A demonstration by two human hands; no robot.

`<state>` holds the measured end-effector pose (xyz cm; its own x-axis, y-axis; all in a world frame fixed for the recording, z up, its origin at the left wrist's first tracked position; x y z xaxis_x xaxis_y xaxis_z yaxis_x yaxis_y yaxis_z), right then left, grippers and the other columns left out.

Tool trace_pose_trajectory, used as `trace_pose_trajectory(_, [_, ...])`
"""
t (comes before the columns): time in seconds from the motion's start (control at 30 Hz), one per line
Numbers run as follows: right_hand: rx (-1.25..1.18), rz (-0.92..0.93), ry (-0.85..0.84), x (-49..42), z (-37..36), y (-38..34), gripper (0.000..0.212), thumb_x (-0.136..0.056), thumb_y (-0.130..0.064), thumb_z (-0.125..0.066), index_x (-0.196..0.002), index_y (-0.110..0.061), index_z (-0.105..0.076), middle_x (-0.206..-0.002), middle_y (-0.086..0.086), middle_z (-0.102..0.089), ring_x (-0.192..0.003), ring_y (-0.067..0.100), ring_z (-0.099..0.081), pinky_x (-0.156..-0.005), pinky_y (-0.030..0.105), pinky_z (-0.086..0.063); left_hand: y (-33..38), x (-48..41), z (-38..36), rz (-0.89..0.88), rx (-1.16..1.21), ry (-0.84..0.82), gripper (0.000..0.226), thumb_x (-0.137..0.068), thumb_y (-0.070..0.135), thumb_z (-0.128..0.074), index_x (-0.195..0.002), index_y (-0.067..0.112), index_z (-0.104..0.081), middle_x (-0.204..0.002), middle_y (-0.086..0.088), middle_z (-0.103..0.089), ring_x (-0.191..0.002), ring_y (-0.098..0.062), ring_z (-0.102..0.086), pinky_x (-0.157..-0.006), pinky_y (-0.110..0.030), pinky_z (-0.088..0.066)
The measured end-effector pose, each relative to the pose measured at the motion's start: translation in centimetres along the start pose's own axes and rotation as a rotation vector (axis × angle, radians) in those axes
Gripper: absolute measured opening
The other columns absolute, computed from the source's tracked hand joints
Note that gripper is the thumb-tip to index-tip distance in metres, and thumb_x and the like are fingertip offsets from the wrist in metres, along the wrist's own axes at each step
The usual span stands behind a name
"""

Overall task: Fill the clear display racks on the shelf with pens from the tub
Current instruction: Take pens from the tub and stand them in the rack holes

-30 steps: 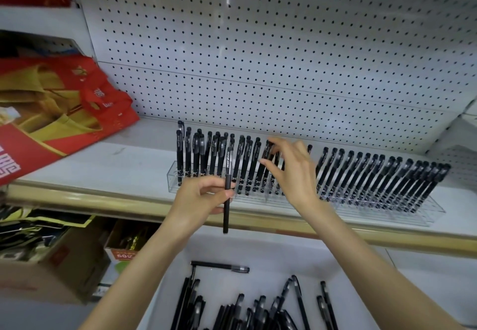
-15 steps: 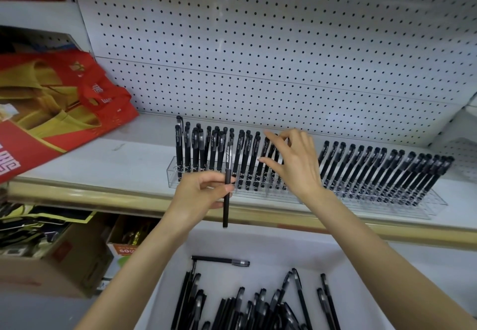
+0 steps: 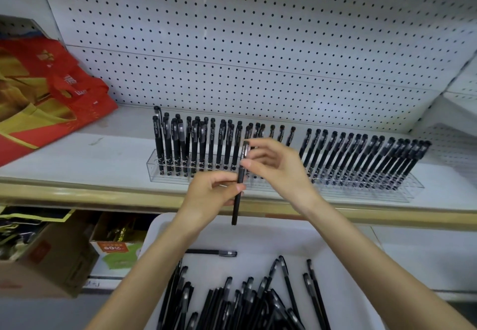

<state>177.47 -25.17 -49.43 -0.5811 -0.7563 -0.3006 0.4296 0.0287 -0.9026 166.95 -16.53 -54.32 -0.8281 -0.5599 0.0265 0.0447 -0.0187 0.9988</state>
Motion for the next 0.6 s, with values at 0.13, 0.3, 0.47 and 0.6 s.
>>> trace_pose_trajectory(0.13, [-0.061, -0.036, 0.073, 0.5, 0.4, 0.7, 0.034, -0.077, -0.009, -0.076, -0.105, -0.021, -0.062, -0.081, 0.002, -0.068, -0.074, 0.013, -0.067, -0.077, 0.031, -0.058, -0.1, 0.1, -0.6, -0.021, 0.006, 0.009, 0.015, -0.085, 0.003, -0.066, -0.094, 0.012, -0.074, -0.090, -0.008, -0.074, -0.080, -0.011, -0.068, -0.067, -0.016, -0.053])
trace_pose_trajectory(0.3, [-0.084, -0.010, 0.070, 0.6, 1.2, 0.3, 0.039, -0.081, -0.004, -0.071, -0.116, -0.015, -0.057, -0.084, 0.014, -0.067, -0.075, 0.021, -0.068, -0.075, 0.032, -0.059, -0.4, -0.2, -0.7, -0.084, -0.083, 0.057, 0.013, -0.085, 0.014, -0.069, -0.097, 0.017, -0.073, -0.091, 0.002, -0.074, -0.087, -0.013, -0.068, -0.078, -0.026, -0.056])
trace_pose_trajectory(0.47, [0.009, 0.114, 0.313, -1.1, 6.2, -2.2, 0.033, -0.082, -0.010, -0.073, -0.104, -0.024, -0.053, -0.090, 0.009, -0.068, -0.085, 0.018, -0.069, -0.080, 0.030, -0.057, 1.6, 0.1, 0.1, -0.426, -0.800, 0.174, 0.037, -0.093, 0.040, -0.048, -0.118, 0.019, -0.065, -0.115, 0.010, -0.063, -0.104, -0.004, -0.059, -0.087, -0.022, -0.048])
trace_pose_trajectory(0.6, [0.106, 0.209, 0.441, -2.3, 7.4, -2.9, 0.031, -0.083, -0.011, -0.073, -0.100, -0.025, -0.050, -0.086, -0.005, -0.066, -0.080, 0.003, -0.066, -0.079, 0.019, -0.053, 0.4, -0.9, -0.8, -0.459, -1.168, 0.062, 0.057, -0.094, 0.048, -0.033, -0.137, 0.014, -0.049, -0.139, -0.002, -0.050, -0.130, -0.018, -0.045, -0.106, -0.036, -0.037])
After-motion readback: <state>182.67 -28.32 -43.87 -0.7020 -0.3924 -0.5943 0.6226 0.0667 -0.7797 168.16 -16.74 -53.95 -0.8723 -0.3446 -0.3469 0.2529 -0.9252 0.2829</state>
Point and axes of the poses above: each hand's wrist, its own x-axis away from the middle knuckle, its own z-axis out of the back of the hand, y = z × x, the point moved 7 cm from there along -x, towards the middle knuckle
